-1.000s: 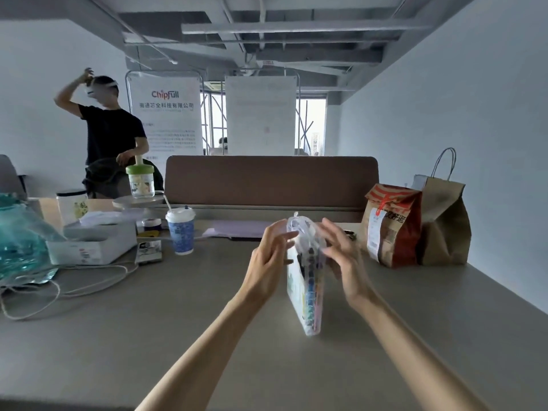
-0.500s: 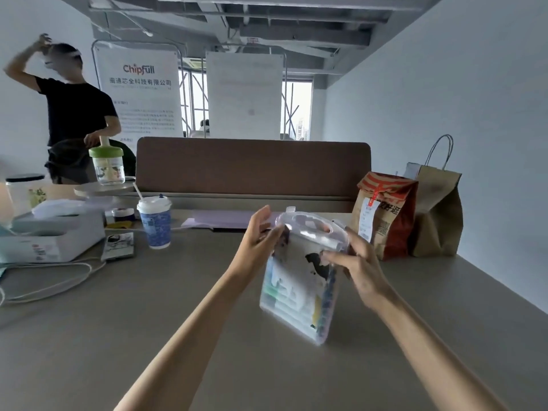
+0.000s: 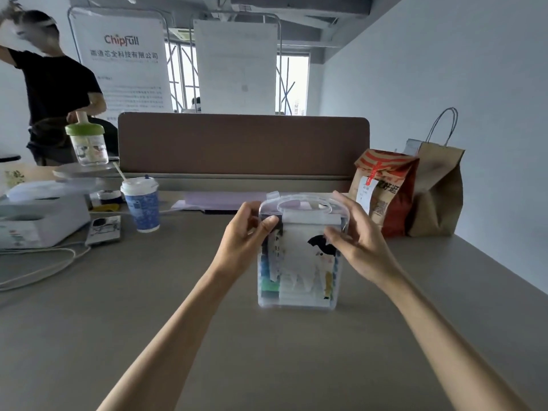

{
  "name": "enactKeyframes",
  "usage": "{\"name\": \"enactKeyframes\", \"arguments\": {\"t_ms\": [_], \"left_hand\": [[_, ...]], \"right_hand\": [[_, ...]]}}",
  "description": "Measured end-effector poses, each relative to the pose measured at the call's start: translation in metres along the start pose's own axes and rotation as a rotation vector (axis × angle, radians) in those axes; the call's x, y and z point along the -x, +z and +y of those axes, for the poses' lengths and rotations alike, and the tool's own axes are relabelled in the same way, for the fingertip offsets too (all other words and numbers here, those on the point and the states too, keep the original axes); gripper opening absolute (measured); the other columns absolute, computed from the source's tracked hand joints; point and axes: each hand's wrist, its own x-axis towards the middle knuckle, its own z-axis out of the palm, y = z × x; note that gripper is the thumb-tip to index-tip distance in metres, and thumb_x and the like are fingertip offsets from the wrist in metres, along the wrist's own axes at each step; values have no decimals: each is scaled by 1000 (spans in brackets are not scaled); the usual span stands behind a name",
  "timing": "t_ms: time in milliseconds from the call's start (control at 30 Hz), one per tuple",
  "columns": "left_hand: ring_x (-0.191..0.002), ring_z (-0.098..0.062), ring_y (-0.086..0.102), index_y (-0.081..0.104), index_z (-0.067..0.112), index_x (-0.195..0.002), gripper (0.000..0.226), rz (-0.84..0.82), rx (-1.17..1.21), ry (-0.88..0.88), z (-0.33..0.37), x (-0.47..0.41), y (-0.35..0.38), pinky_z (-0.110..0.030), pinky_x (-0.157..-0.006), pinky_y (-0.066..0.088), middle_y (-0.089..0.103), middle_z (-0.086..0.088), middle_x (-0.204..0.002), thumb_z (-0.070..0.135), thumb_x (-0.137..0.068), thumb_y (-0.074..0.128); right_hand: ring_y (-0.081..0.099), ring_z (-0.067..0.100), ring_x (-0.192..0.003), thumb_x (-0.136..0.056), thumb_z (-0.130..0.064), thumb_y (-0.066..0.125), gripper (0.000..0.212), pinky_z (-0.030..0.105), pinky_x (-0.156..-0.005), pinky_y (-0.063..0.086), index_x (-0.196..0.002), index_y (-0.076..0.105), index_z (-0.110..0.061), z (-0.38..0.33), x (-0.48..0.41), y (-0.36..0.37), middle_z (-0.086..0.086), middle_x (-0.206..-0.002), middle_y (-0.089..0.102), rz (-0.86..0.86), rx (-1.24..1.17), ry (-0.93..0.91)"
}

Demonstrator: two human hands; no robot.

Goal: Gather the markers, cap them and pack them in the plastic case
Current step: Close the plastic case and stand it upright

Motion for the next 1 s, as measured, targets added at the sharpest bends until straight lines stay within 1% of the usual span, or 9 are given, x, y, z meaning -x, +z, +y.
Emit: {"name": "enactKeyframes", "arguments": {"t_ms": [67, 167, 267, 367, 467, 600, 700, 767, 1000], "left_hand": [[-89, -16, 64, 56, 27, -105, 26, -37, 40, -23, 0, 0, 0, -46, -82, 54, 68, -8, -96, 38, -84, 67], [-101, -21, 66, 51, 25, -116, 39, -178, 94, -59, -3, 3, 0, -41, -85, 56, 67, -4, -108, 22, -84, 73], [-102, -32, 64, 52, 35, -120, 47, -140, 33, -35, -8, 7, 3, -51, -87, 54, 67, -9, -107, 35, -79, 76], [-104, -30, 64, 49, 28, -125, 47, -122, 55, -21, -9, 9, 5, -47, -88, 54, 67, -8, -109, 25, -84, 72], [-107, -21, 64, 46, 23, -130, 48, -153, 44, -27, -5, 9, 4, -42, -88, 54, 67, -1, -113, 26, -88, 68], [-93, -23, 66, 44, 38, -130, 44, -34, -12, 25, 2, 7, 1, -46, -84, 56, 66, 0, -106, 28, -91, 63], [-81, -27, 61, 42, 42, -130, 52, -6, -81, 87, 6, 5, 0, -49, -78, 55, 64, -5, -97, 12, -92, 61], [-76, -31, 53, 43, 48, -128, 56, -6, -119, 102, 7, 5, 0, -49, -75, 53, 60, -9, -93, 9, -92, 59], [-78, -39, 51, 44, 54, -125, 58, 27, -138, 178, 5, 12, 2, -40, -73, 53, 53, -24, -99, 10, -91, 59]], "right_hand": [[31, -15, -133, -86, -42, 63, 71, 10, -102, 34, -148, 37, -20, 1, 1, -1, -50, -131, 34, 14, 23, -20], [33, 0, -139, -90, -47, 61, 68, 33, -116, 32, -148, 37, -19, 2, 1, 0, -35, -140, 37, 39, 53, -31], [36, 8, -140, -89, -46, 62, 70, 48, -116, 32, -147, 38, -16, 4, 2, 3, -26, -143, 41, 66, 37, -55], [28, -5, -141, -91, -38, 63, 68, 31, -120, 25, -150, 32, -22, 5, 3, 6, -31, -145, 34, 97, 44, -39], [17, -16, -139, -91, -30, 63, 74, 7, -111, 18, -151, 19, -33, 2, 6, 6, -37, -145, 19, 96, 71, -65], [31, -10, -132, -95, -26, 59, 71, 10, -106, 26, -152, 16, -35, 2, 9, 9, -40, -143, 23, 128, 198, -167], [43, -8, -116, -96, -20, 60, 65, 13, -103, 32, -151, 27, -24, 5, 11, 9, -11, -135, 43, 146, 291, -229], [48, 1, -109, -95, -17, 62, 63, 7, -99, 31, -150, 31, -19, 3, 11, 8, -3, -127, 49, 156, 318, -245], [37, -17, -118, -92, -15, 64, 58, -1, -100, 19, -144, 41, -7, 0, 14, 9, 4, -118, 56, 200, 365, -291]]}}
